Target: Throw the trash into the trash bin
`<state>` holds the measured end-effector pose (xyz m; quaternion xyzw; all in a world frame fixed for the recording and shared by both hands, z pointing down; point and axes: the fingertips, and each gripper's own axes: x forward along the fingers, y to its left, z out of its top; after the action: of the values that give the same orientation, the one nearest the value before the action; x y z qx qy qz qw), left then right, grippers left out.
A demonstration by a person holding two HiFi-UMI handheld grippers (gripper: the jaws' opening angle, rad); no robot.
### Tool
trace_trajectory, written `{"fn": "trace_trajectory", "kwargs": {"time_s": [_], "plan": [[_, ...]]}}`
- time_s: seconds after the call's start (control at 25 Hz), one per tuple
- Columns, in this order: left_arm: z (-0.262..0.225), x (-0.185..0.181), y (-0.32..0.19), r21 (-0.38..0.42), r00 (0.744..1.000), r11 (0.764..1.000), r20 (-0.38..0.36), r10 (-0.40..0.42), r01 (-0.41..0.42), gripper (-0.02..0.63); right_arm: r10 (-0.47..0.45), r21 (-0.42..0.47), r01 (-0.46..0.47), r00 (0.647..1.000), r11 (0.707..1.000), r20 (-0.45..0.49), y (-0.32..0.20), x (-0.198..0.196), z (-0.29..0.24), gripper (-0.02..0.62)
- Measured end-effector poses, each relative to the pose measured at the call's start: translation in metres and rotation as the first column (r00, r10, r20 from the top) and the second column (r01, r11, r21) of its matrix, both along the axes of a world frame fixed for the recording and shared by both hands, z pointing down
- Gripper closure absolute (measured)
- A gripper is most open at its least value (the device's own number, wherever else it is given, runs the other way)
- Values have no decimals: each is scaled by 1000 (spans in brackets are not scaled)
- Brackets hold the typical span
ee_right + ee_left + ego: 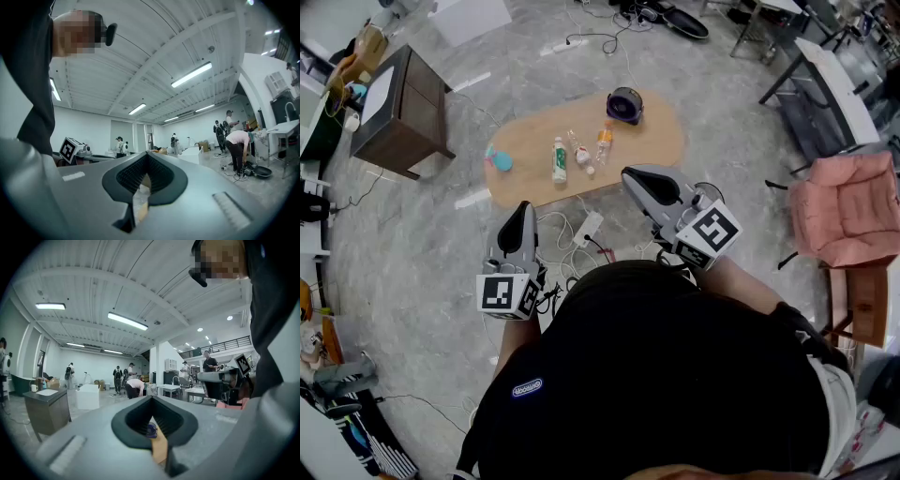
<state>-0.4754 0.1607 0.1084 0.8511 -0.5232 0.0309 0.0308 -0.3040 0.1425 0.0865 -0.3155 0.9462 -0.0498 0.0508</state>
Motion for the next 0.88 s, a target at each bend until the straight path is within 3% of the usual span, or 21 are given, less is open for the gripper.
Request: {"fn": "trace_trajectory", "kwargs": {"time_s": [0.2,0.36,0.56,0.64,0.68,0.88], "plan": [[-1,-7,2,-1,1000,1000,-1,-9,9,604,6,18,-6,1000,1000,18,3,-1,-6,566],[3,-8,4,-4,1000,1000,-6,-13,13,604,20,-33,-19,999,999,40,3,0,0,566],[12,-9,2,-1,1000,1000,-16,-9,9,604,-10,10,9,997,1000,72,6,-1,-1,561],[15,-12,1,-9,1000,1000,-23,-14,14,603,-29,-4,30,997,1000,72,6,-6,1,334],[16,-14,1,-13,999,1000,-28,-16,16,599,-33,-15,34,997,999,75,6,-8,2,296],[23,-23,-1,-6,999,1000,-46,-20,20,431,14,-53,-9,997,999,79,4,-8,9,181]]}}
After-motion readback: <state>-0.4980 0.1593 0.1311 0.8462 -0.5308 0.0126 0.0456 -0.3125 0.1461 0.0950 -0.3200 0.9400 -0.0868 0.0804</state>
